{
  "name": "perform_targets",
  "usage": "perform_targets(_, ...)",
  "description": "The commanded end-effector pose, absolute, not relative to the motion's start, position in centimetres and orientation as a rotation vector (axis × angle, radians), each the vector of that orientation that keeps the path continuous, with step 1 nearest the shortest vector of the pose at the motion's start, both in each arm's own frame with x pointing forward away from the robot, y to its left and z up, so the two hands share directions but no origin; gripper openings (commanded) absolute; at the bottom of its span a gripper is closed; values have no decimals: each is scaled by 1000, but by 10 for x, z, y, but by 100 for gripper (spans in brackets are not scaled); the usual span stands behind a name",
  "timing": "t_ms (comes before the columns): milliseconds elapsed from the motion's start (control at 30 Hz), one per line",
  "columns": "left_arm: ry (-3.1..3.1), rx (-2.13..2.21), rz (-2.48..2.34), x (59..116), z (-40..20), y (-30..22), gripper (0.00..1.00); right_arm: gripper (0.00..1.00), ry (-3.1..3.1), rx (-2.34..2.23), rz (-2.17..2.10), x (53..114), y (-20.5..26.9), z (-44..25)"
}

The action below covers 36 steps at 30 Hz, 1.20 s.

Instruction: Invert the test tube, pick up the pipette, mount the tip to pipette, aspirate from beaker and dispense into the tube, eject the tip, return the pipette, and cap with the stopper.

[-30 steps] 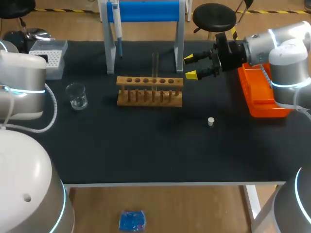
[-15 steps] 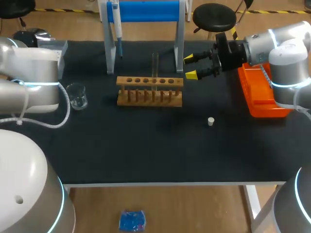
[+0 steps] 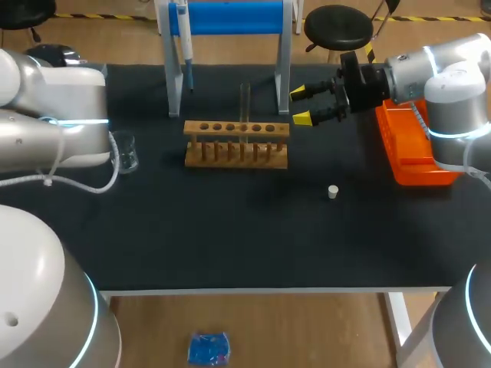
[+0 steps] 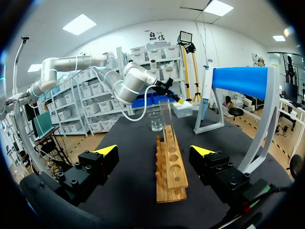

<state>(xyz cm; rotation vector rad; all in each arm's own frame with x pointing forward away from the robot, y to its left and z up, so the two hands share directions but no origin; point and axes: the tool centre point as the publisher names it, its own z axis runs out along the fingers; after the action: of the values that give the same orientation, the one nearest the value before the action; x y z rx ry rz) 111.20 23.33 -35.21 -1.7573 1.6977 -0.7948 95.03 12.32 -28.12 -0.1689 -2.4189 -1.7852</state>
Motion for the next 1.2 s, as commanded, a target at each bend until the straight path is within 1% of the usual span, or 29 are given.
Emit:
perform_targets(33, 1690, -1754, -789, 1121, -358, 233, 94, 100, -2421, -169, -1785, 950, 123, -281)
perform_targets(100, 1687, -1755, -790, 1123, -357, 234, 87, 100, -2421, -169, -1785, 950, 123, -281)
perform_targets(167, 1684, -1757, -789, 1125, -357, 235, 86, 100, -2421, -169, -1785, 950, 123, -281)
perform_targets(233, 1680, -1759, -789, 1126, -356, 236, 76, 100, -2421, -169, -1785, 950, 123, -281)
perform_targets(467, 1671, -1766, -786, 1125, -356, 238, 78, 100, -2421, -169, -1785, 950, 123, -281)
perform_targets(700, 1663, -1775, -784, 1127, -359, 240, 75, 100, -2421, -169, -1785, 950, 123, -281)
perform_targets(867, 1663, -1775, -777, 1128, -360, 240, 76, 100, -2421, -169, -1785, 950, 123, -281)
perform_targets(967, 1663, -1774, -773, 1130, -360, 241, 71, 100, -2421, -169, -1785, 950, 123, -281)
perform_targets(1000, 1663, -1773, -772, 1130, -360, 241, 67, 100, -2421, -169, -1785, 950, 123, -281)
perform_targets(1033, 1663, -1773, -770, 1130, -360, 241, 60, 100, -2421, -169, -1785, 950, 123, -281)
perform_targets(1067, 1664, -1773, -769, 1130, -360, 241, 56, 100, -2421, -169, -1785, 950, 123, -281)
perform_targets(1100, 1665, -1772, -768, 1131, -361, 241, 46, 100, -2421, -169, -1785, 950, 123, -281)
perform_targets(1133, 1666, -1771, -767, 1131, -361, 241, 41, 100, -2421, -169, -1785, 950, 123, -281)
perform_targets(1200, 1668, -1770, -763, 1132, -361, 241, 39, 100, -2421, -169, -1785, 950, 123, -281)
